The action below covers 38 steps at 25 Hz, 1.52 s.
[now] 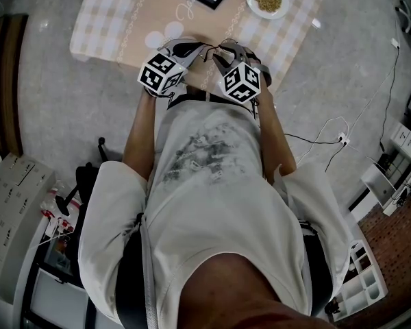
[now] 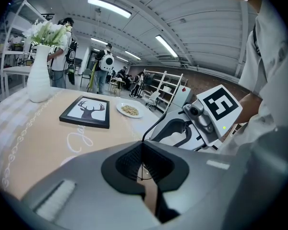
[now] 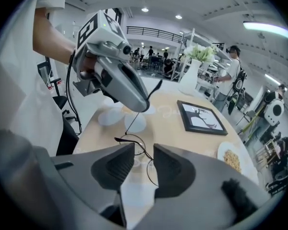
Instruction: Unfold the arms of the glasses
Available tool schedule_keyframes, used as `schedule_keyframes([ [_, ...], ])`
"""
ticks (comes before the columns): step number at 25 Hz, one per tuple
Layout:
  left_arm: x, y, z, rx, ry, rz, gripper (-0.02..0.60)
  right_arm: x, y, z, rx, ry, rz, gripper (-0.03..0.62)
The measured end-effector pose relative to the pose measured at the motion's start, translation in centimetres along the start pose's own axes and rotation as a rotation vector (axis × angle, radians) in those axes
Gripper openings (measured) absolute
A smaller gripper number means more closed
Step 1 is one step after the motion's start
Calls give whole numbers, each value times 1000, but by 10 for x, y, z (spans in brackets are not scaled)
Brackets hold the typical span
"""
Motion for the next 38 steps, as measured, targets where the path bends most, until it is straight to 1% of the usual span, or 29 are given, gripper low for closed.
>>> schedule_keyframes([
  [17, -1, -1, 0, -3, -12, 9, 8, -28, 8, 15, 30, -95, 118, 146],
  [27, -1, -1, -1, -5, -15, 6, 8, -37, 20, 17, -1, -171, 129, 143],
  [34, -1, -1, -1, -5, -15, -1, 8, -39, 24, 14, -25, -201, 117, 97],
  [38, 0, 0, -1, -6, -12, -4, 8, -39, 23, 15, -28, -209, 105, 83],
])
Point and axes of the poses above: the fingertips, and each gripper's own axes: y forward along the fingers, x to its right, z out of its top, the point moved 9 cm from there along -y, backward along the fingers
